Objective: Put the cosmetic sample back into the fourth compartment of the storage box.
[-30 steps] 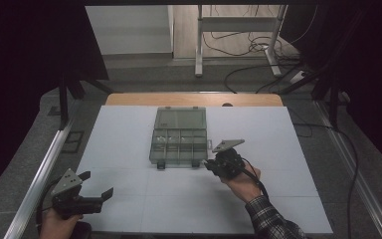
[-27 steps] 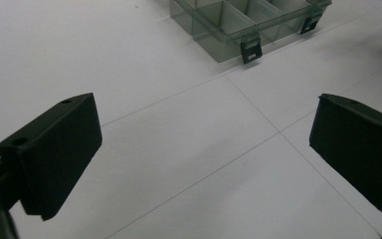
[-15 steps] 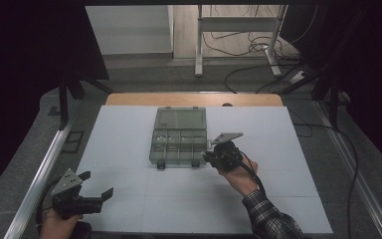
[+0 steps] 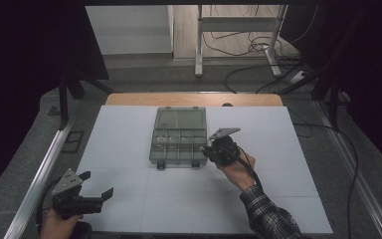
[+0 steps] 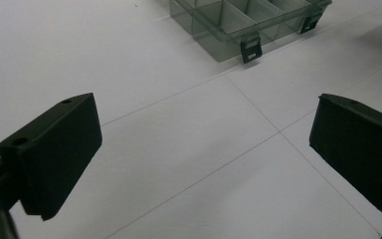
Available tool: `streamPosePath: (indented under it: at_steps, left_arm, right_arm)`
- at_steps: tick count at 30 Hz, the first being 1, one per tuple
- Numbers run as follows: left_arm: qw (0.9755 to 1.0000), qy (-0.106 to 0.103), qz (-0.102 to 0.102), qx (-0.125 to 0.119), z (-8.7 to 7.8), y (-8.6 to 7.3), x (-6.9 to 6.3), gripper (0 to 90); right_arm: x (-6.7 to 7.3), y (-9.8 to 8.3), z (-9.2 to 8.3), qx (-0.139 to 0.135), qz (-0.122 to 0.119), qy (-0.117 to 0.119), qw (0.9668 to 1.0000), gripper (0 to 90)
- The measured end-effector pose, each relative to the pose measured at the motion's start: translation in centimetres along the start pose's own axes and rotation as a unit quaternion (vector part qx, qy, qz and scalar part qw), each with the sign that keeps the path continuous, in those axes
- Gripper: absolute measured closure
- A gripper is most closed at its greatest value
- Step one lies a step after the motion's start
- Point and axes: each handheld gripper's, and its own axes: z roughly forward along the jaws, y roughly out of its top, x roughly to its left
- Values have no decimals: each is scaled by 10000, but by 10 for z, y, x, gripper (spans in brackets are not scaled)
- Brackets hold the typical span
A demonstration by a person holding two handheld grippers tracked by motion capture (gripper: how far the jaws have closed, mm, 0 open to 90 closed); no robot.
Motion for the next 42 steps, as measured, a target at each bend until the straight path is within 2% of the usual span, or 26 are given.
streamPosePath:
  at_steps: [23, 42]
  left_arm:
    - [10000, -12, -20, 11, 0, 0, 0, 3]
    - [10000, -18, -11, 20, 1, 0, 0, 4]
  right_arm:
    - [-20, 18, 26, -123, 106, -186, 9997, 801]
    - [-32, 29, 46, -170, 114, -210, 9996, 800]
